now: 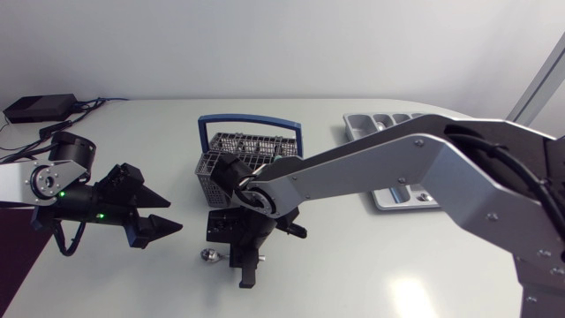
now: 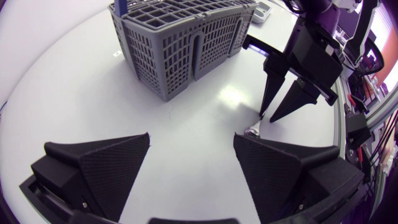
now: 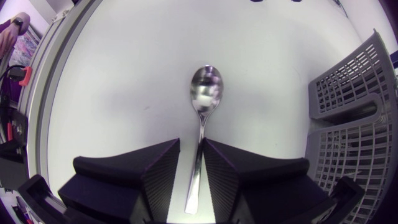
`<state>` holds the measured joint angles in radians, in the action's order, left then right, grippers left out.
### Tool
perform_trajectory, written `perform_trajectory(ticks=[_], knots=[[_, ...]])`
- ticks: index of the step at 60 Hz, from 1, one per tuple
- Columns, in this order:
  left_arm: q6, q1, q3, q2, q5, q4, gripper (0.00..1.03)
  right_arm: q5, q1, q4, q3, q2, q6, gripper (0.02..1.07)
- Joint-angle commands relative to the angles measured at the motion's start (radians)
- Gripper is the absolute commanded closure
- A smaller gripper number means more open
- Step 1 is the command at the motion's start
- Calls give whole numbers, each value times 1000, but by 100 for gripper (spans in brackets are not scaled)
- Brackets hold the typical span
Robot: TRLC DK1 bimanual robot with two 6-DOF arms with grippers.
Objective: Unload the cutlery basket into the drawer organizer.
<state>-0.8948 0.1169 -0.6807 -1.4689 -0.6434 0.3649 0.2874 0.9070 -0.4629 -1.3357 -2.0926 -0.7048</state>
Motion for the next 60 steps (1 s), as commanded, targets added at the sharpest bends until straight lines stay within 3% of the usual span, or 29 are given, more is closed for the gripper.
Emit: perform_trajectory(ticks=[1,6,29,46,60], knots=[[-24,0,20,10,-13,-3,5,-19,-10,-40,44,-49,36,91],[-23,-3,24,21,-15,-1,5,-21,-10,-51,26,-63,42,102],[4,-39,36,64,-15,3,5,-21,-25,-54,89,-3,33,102],[34,-95,33,71,-15,2,5,-14,-80,-45,268,198,-5,102],[63,-120,15,74,-13,2,5,-1,-260,-69,461,470,-117,102]])
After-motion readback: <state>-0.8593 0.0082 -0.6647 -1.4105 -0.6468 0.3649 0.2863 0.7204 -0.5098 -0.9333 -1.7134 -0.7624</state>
